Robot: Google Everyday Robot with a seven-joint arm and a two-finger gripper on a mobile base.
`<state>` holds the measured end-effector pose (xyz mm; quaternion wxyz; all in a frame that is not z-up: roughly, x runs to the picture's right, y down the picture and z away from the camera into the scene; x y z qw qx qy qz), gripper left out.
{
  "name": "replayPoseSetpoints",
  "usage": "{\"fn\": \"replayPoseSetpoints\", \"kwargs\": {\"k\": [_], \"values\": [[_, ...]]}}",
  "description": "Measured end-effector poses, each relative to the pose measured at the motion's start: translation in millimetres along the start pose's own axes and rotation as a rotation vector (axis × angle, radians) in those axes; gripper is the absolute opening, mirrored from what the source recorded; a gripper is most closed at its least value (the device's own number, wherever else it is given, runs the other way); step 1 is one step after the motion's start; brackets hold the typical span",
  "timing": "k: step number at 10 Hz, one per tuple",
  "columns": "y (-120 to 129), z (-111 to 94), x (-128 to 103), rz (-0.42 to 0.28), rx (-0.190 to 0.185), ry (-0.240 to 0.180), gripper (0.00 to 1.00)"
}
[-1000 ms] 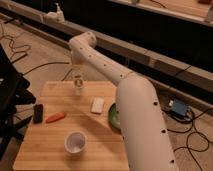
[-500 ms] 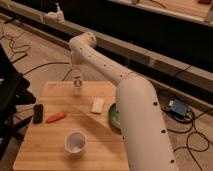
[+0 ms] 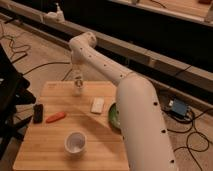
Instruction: Stand the bottle upright
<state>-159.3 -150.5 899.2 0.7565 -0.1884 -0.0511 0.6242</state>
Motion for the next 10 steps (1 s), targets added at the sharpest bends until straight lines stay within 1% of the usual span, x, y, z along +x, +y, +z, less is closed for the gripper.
{"fn": "replayPoseSetpoints", "kwargs": {"k": [3,4,5,7,9,10], "values": [[-0.5,0.1,0.0,-0.001,0.002,0.000,0.00],[-3.5,0.8,-2.0,-0.004,0.014,-0.007,0.00],[-12.3,2.2,-9.4,-0.016,0.052,-0.031,0.00],[-18.2,3.8,-22.0,-0.037,0.103,-0.071,0.00],[-20.9,4.4,-31.3,-0.043,0.128,-0.107,0.00],[-23.8,3.9,-39.0,-0.040,0.133,-0.144,0.00]]}}
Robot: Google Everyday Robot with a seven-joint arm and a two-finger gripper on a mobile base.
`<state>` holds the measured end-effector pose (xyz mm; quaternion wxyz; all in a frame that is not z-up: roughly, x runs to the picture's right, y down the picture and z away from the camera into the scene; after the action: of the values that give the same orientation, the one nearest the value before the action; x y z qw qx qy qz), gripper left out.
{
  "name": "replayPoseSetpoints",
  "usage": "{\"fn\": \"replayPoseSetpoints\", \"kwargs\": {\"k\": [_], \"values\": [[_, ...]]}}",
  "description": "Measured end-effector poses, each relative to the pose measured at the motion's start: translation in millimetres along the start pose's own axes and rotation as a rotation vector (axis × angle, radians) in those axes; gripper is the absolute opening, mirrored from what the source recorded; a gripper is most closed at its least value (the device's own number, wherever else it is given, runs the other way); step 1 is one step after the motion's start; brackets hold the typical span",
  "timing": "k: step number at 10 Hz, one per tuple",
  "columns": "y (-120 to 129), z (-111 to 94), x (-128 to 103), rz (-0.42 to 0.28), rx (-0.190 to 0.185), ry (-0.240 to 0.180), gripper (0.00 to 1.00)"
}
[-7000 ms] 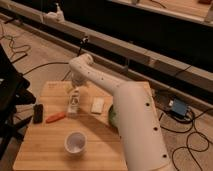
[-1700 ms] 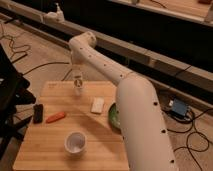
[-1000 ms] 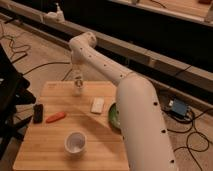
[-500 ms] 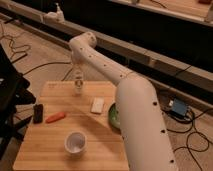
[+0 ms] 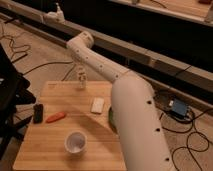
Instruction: Stand the bottle upright
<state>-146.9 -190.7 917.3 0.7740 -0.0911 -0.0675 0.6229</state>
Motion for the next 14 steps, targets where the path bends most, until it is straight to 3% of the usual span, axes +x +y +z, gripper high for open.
{"fn": "replayPoseSetpoints", "kwargs": {"k": [2,4,8,10,14], "values": [[-2.1,5.2,-6.4,0.010,-0.010,-0.056,0.00],[-1.1,10.8,-3.6,0.035,-0.044,-0.085,0.00],[-4.2,22.6,16.8,0.080,-0.102,-0.085,0.00],[-6.1,25.4,22.0,0.082,-0.117,-0.091,0.12],[-6.2,24.2,26.1,0.083,-0.139,-0.106,0.51]]}}
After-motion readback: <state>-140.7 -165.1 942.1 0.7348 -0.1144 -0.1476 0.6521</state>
